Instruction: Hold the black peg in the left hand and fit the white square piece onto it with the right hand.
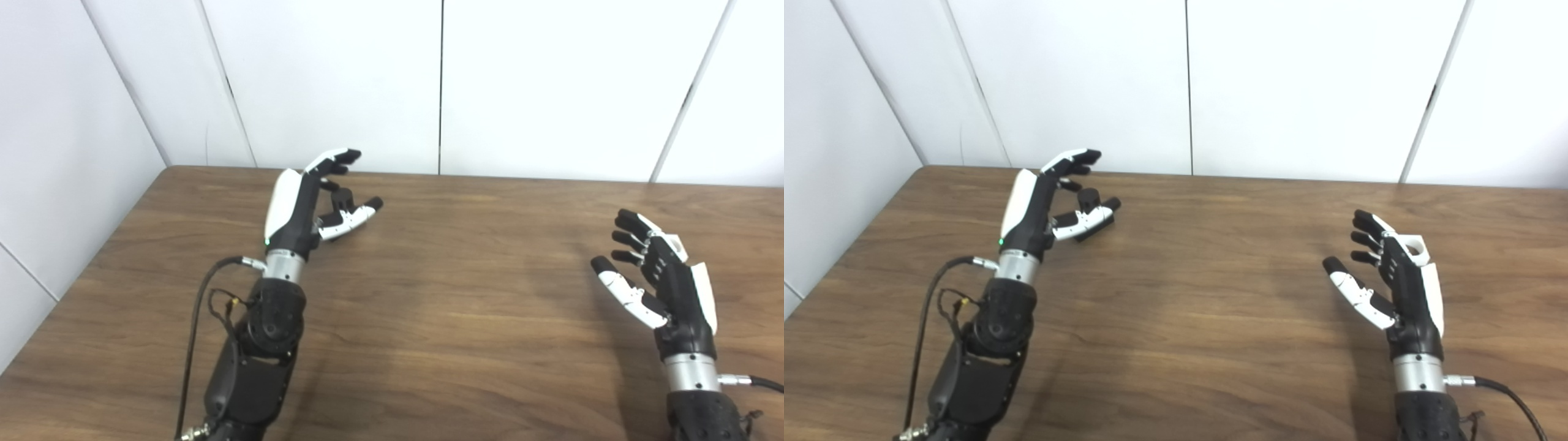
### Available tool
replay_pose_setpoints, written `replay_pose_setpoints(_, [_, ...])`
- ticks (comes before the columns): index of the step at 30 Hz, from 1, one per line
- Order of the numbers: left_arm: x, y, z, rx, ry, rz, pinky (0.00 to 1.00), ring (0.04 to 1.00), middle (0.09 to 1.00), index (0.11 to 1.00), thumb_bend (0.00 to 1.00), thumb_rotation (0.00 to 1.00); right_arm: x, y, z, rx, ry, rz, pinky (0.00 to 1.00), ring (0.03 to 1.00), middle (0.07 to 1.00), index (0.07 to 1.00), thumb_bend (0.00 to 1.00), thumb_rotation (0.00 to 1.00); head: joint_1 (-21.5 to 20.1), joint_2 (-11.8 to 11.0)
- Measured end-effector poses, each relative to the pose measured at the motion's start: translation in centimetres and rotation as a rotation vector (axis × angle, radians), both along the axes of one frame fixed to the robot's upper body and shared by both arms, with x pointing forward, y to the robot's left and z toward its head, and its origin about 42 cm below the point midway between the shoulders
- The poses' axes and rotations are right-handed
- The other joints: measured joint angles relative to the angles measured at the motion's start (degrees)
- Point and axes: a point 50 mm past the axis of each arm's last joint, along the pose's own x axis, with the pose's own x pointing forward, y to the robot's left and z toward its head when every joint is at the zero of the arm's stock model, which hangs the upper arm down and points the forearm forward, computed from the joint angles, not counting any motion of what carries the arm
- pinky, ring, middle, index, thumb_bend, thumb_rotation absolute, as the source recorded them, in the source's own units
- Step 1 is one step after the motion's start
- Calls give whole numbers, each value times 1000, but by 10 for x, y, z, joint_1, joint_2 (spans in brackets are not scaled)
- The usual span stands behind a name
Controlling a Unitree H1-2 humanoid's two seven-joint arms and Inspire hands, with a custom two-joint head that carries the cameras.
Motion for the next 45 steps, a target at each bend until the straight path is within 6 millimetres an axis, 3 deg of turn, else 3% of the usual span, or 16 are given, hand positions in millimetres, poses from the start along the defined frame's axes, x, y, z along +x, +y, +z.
replay_pose_setpoints(7, [19, 10, 15, 76, -24, 32, 637, 765, 798, 753, 651, 256, 0, 0, 0, 2, -1, 0, 702, 786, 829, 824, 592, 422, -1, 0])
replay_pose_setpoints(9, [21, 11, 17, 91, -24, 32, 629, 780, 821, 757, 684, 306, 0, 0, 0, 3, 0, 1, 700, 785, 827, 824, 592, 436, -1, 0])
replay_pose_setpoints(20, [41, 12, 25, 341, 130, 124, 758, 904, 903, 776, 775, 439, 0, 0, 1, -3, -1, 3, 702, 778, 824, 821, 594, 441, -4, 0])
replay_pose_setpoints(23, [46, 10, 24, 368, 154, 140, 825, 919, 902, 761, 792, 425, 0, 0, 1, -2, -2, 2, 703, 776, 825, 820, 604, 463, -4, 0])
replay_pose_setpoints(27, [52, 9, 17, 403, 191, 157, 841, 928, 908, 759, 808, 441, 0, 0, 1, -5, -3, 1, 703, 778, 825, 820, 592, 453, -4, 1])
replay_pose_setpoints(32, [57, 9, 8, 476, 228, 179, 871, 945, 928, 766, 846, 521, -1, -1, 2, -8, -4, -3, 705, 783, 824, 820, 590, 446, -5, 3])
replay_pose_setpoints(38, [65, 8, 6, 613, 284, 222, 938, 969, 941, 726, 865, 509, -1, -1, 2, -15, -5, -5, 702, 782, 827, 826, 588, 458, -5, 4])
replay_pose_setpoints(45, [72, 12, 17, 699, 316, 250, 943, 965, 940, 704, 892, 460, -2, -2, 2, -18, -6, -8, 704, 781, 824, 823, 579, 438, -6, 6])
